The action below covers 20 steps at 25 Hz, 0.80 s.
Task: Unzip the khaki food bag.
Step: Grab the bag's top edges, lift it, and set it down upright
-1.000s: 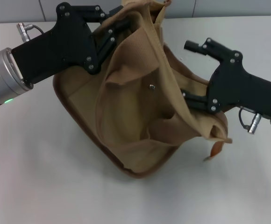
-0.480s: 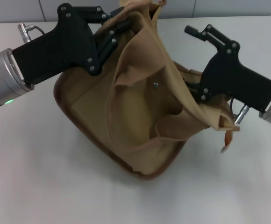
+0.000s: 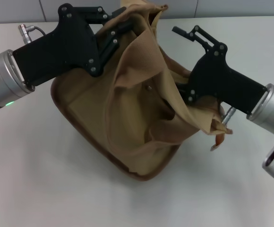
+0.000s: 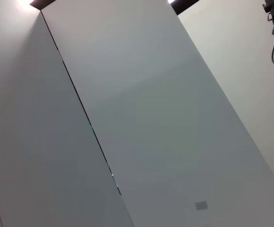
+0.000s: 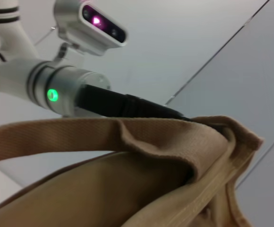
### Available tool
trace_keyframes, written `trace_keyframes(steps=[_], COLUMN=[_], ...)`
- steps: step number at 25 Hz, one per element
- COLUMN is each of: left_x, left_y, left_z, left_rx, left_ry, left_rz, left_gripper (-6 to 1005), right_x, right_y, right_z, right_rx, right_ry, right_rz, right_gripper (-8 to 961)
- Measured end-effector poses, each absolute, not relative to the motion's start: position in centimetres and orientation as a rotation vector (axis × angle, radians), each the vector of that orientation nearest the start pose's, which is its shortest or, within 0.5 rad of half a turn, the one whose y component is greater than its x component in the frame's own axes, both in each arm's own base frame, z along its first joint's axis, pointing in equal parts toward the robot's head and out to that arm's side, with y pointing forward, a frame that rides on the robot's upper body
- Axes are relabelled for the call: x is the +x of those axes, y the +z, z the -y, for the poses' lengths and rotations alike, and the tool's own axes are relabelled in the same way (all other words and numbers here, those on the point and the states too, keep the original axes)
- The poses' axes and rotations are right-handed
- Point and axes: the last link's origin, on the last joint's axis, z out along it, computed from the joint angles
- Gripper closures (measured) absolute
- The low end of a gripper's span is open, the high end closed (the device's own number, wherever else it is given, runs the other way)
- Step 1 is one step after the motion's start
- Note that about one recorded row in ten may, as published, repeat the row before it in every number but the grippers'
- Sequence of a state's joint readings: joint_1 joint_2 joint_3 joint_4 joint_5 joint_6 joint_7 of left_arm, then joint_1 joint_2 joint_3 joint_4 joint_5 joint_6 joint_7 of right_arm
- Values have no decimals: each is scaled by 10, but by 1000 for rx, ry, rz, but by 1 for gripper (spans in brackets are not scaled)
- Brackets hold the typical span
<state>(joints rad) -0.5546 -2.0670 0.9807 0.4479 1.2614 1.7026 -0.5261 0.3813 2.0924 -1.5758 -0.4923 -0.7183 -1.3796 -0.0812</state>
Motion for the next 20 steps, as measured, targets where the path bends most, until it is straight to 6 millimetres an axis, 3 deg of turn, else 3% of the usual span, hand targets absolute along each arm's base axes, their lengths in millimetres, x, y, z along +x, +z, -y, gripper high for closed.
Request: trace_keyframes(steps=[9, 20], left_x=[-194, -194], left_y=[6, 6], left_z=[-328, -327], left_rx=[-2275, -2273], left_ry=[-1202, -1206], left_rz=[-414, -415], left_gripper=[846, 842], right_x=[206, 207], right_y=[-52, -68], right_z=[-316, -302], right_rx=[-2004, -2049], right_ry=[752, 744], right_rz=[642, 708], right_gripper=[112, 399])
